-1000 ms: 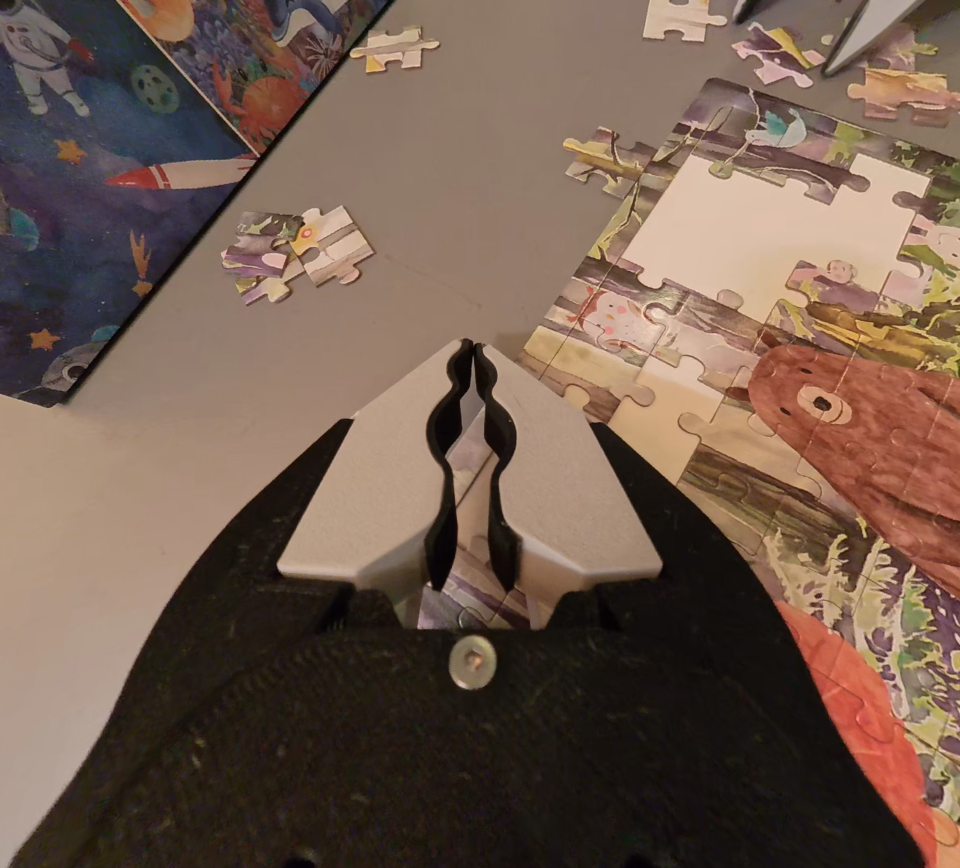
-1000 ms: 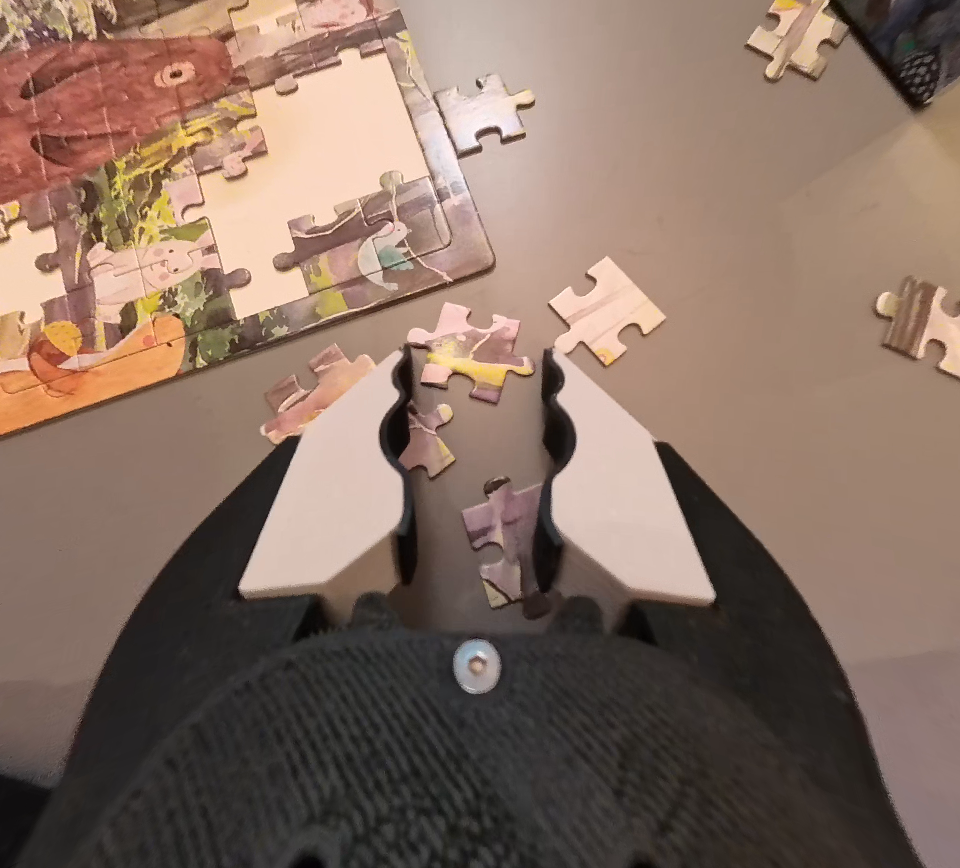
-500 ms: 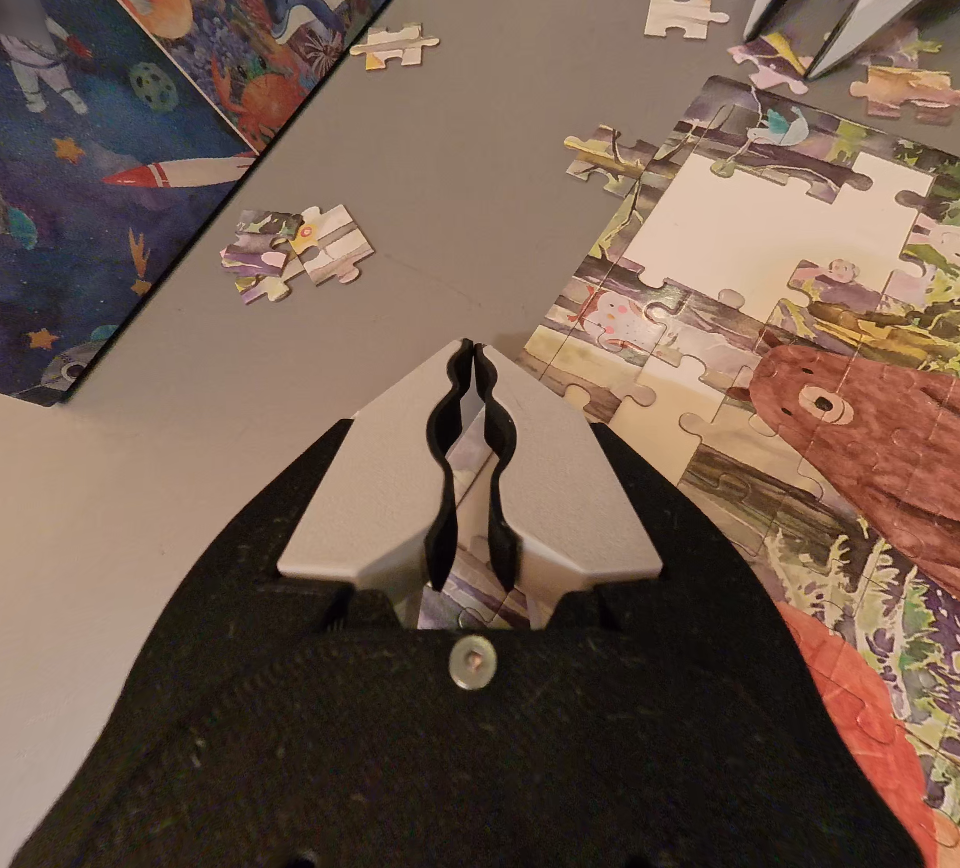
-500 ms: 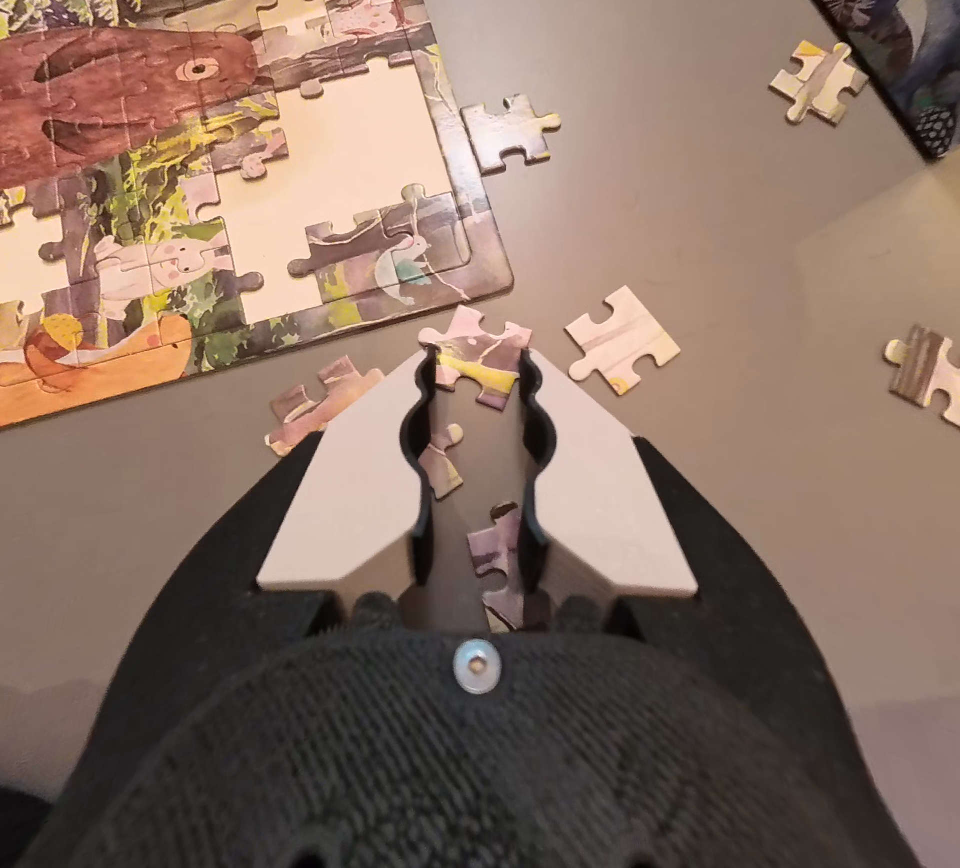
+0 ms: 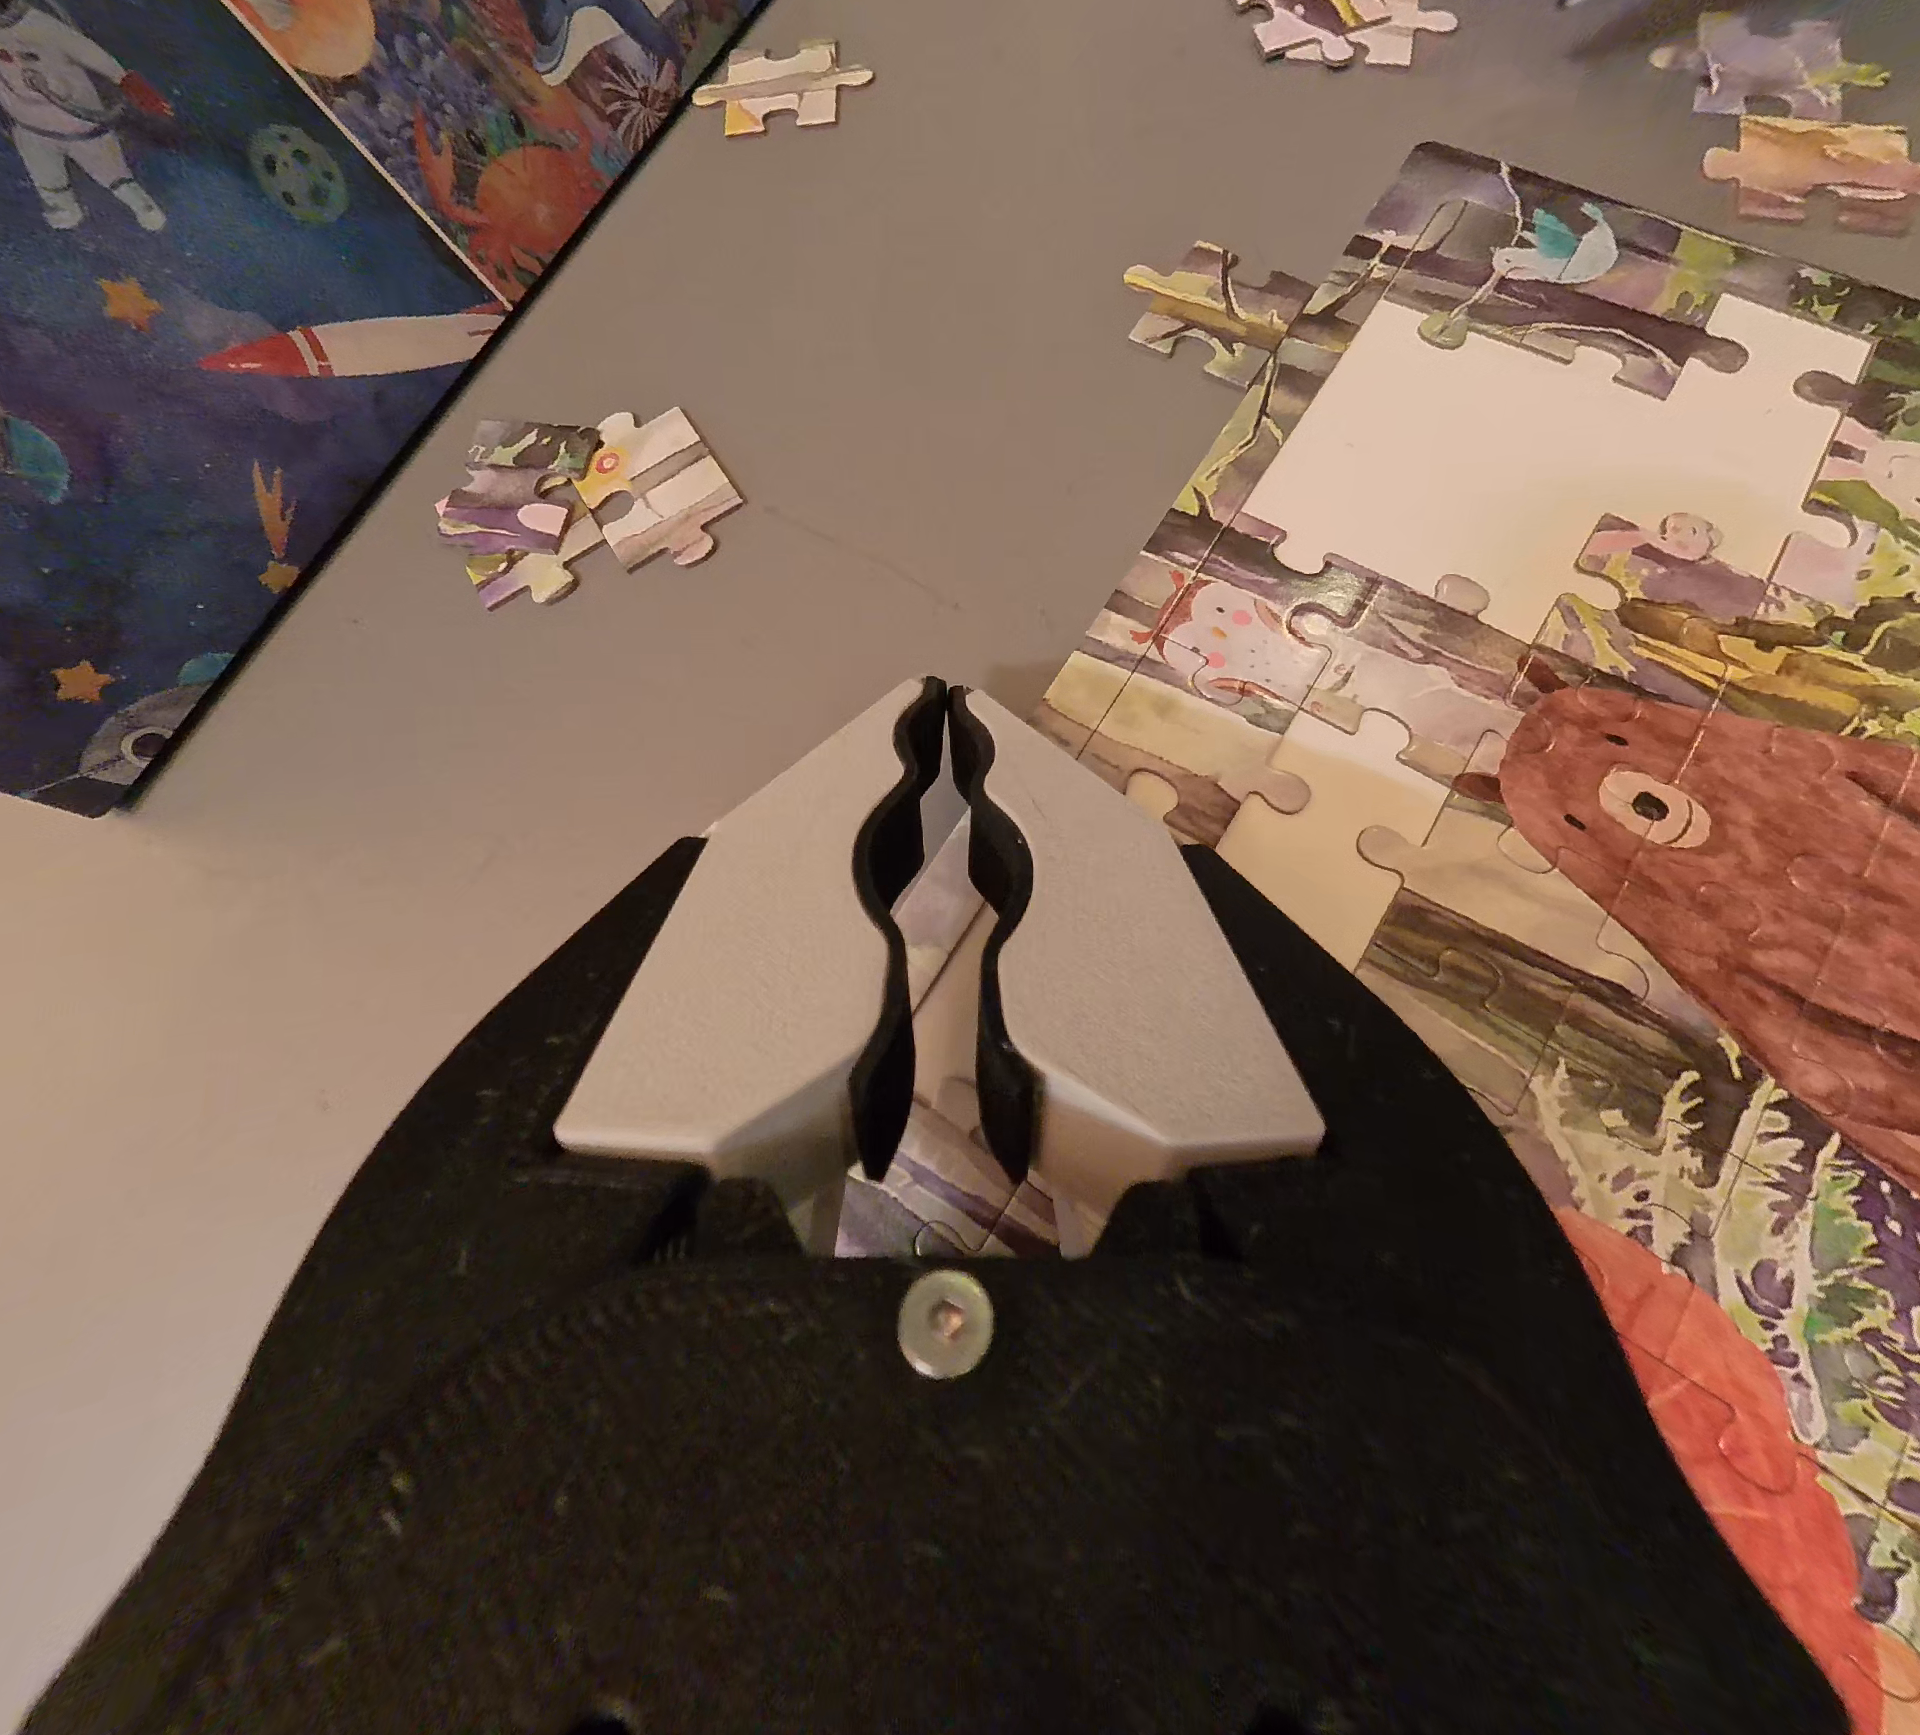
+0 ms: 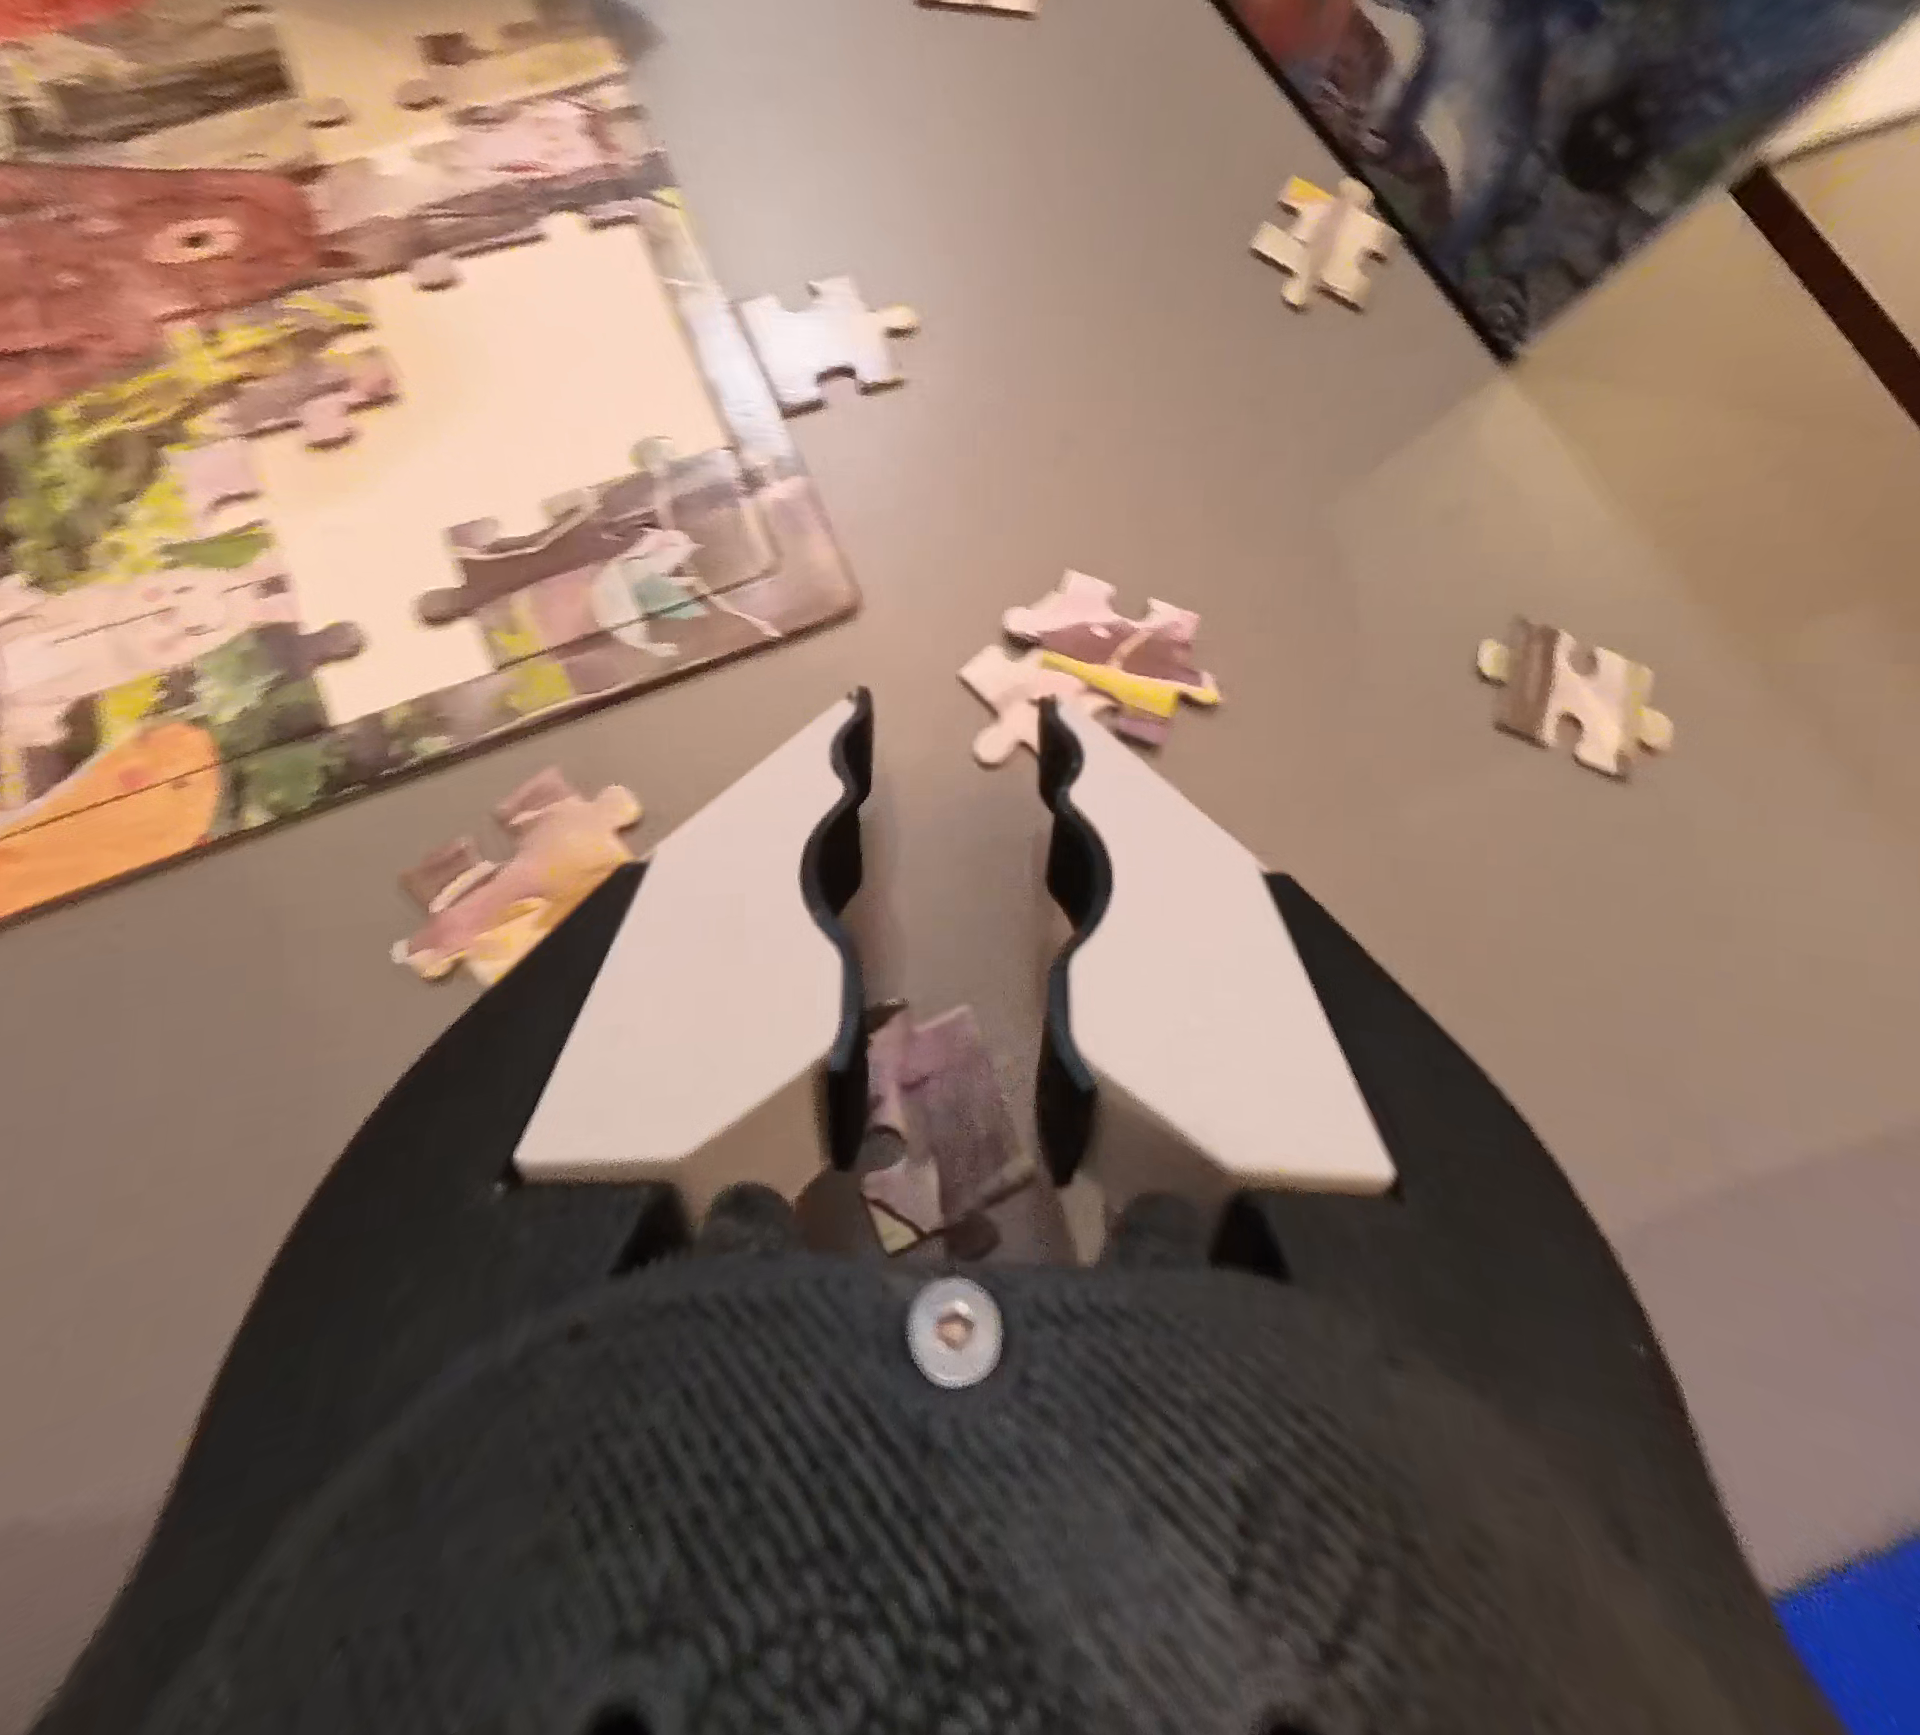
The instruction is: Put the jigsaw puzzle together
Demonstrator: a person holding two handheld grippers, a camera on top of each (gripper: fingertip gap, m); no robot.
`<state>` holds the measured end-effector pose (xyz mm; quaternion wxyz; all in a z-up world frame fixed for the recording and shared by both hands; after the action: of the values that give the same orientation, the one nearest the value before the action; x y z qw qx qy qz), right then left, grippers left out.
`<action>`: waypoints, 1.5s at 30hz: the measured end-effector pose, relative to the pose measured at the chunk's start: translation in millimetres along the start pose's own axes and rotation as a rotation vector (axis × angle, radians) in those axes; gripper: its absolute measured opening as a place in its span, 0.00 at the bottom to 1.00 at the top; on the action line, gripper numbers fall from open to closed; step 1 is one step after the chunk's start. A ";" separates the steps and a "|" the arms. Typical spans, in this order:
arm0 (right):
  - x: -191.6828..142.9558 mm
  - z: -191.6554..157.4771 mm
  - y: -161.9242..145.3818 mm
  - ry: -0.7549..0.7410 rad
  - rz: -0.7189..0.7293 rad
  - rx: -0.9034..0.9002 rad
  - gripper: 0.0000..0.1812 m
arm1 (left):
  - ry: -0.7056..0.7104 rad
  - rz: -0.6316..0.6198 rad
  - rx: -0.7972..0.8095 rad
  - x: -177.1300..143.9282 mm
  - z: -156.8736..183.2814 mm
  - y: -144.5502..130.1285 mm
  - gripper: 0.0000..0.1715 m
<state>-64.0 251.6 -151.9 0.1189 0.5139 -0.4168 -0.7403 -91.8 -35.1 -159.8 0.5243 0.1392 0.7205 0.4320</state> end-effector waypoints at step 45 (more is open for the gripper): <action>5.7 -21.5 39.7 0.126 0.245 0.013 0.16 | 0.010 -0.022 0.026 2.4 2.1 -1.1 0.00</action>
<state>-58.1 212.6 -129.0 0.2309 0.5056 -0.4727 -0.6838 -90.7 -33.1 -162.4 0.5234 0.1358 0.7302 0.4176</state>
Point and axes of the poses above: each gripper's, where its closed fingertips meet, x out along the fingers, y out of its top, z = x × y across the jaws, the point moved 6 cm from there along -x, back along the fingers, and after that the axes turned 1 degree about -x, right-handed, at the moved point
